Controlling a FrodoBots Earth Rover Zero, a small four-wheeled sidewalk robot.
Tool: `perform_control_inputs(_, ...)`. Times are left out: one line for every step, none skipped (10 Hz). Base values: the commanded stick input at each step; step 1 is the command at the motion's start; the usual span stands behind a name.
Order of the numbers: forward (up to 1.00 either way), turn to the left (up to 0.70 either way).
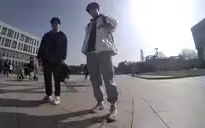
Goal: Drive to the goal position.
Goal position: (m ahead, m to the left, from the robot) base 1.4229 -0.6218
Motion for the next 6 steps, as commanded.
perform_control_inputs(0.00,0.05)
perform_control_inputs(0.00,0.06)
perform_control_inputs(0.00,0.01)
perform_control_inputs(0.00,0.00)
perform_control_inputs(0.00,0.00)
perform_control_inputs(0.00,0.00)
